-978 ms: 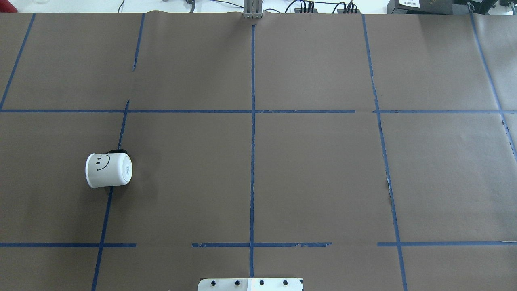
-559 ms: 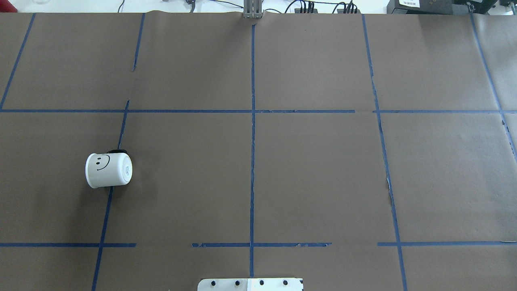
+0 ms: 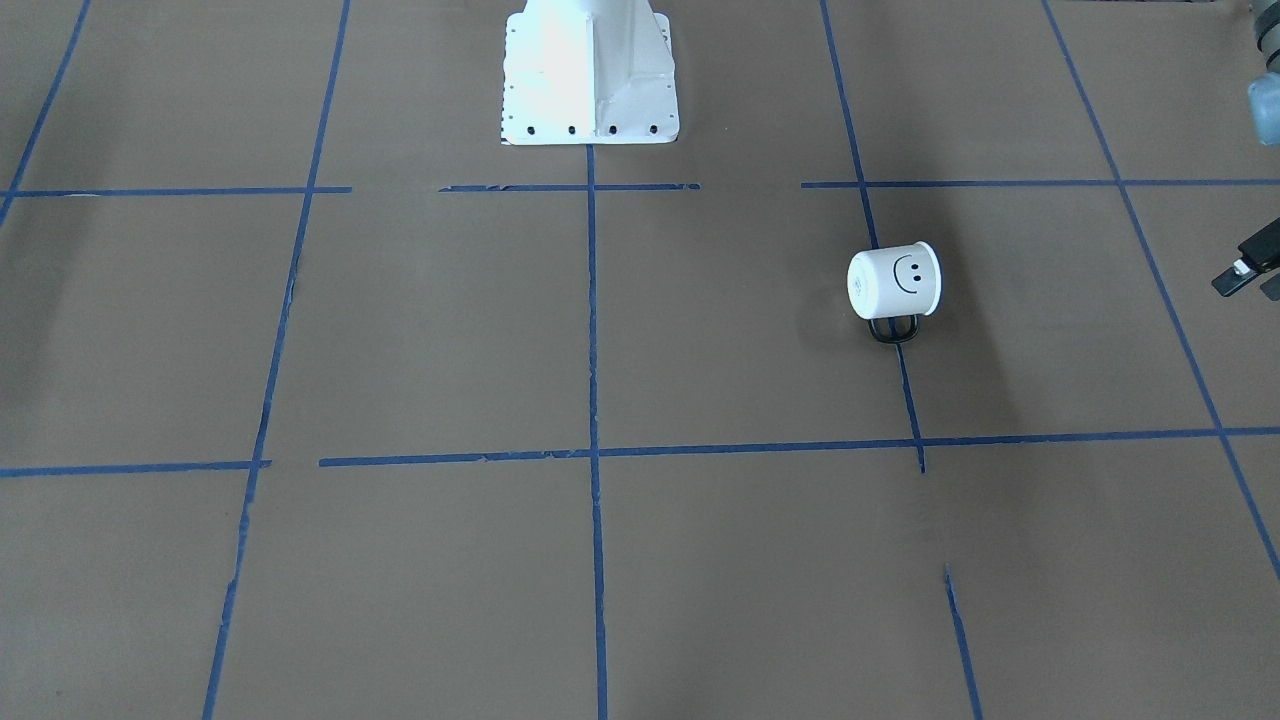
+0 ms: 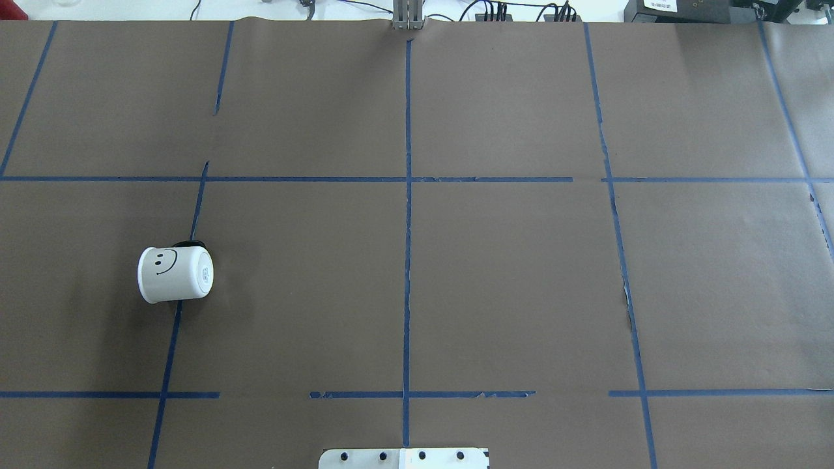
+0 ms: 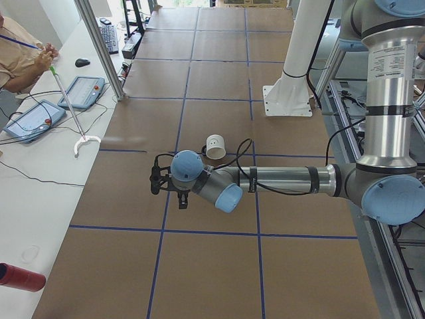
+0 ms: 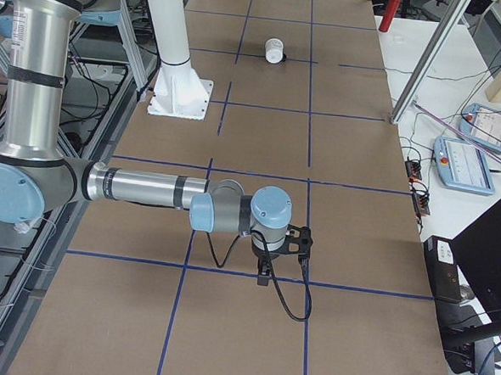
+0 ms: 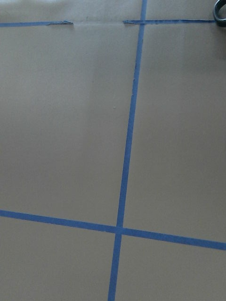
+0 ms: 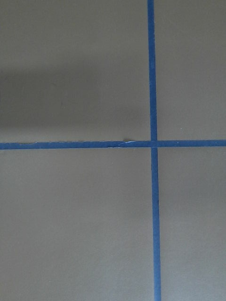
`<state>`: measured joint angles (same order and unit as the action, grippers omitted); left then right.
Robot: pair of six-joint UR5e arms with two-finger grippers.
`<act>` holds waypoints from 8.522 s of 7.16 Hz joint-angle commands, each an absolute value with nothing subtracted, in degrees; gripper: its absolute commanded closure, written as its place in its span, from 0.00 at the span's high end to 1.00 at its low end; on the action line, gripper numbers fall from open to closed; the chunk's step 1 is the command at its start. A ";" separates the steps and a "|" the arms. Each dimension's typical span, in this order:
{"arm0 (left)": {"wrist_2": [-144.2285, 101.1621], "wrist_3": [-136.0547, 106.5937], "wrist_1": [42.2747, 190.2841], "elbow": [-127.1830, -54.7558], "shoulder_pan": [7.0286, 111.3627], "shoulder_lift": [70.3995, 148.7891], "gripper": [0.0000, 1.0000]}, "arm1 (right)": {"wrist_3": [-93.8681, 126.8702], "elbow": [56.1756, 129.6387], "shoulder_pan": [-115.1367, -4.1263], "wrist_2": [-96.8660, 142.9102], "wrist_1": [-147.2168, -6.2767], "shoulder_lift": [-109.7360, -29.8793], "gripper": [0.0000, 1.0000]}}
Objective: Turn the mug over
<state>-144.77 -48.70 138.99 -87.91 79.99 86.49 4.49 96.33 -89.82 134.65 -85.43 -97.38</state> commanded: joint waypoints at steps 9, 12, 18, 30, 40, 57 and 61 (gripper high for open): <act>-120.45 -101.12 191.33 -78.58 54.34 89.72 1.00 | 4.48 96.33 -89.82 134.65 -85.43 -97.38 1.00; -114.01 -106.96 199.33 -76.91 47.30 89.91 1.00 | 4.48 96.33 -89.82 134.65 -85.43 -97.38 1.00; -103.56 -115.39 212.95 -73.57 40.53 89.91 1.00 | 4.48 96.33 -89.82 134.65 -85.43 -97.38 1.00; -104.68 -113.74 224.21 -64.34 35.68 94.92 0.94 | 4.48 96.33 -89.82 134.65 -85.43 -97.38 1.00; -106.08 -113.64 224.30 -61.88 39.73 97.65 0.49 | 4.48 96.33 -89.82 134.65 -85.43 -97.38 1.00; -105.91 -104.06 128.16 -95.10 39.90 119.34 0.00 | 4.57 96.42 -89.82 134.65 -85.43 -97.38 1.00; -99.90 -102.23 91.52 -91.78 31.94 138.28 0.00 | 4.57 96.42 -89.82 134.65 -85.43 -97.38 1.00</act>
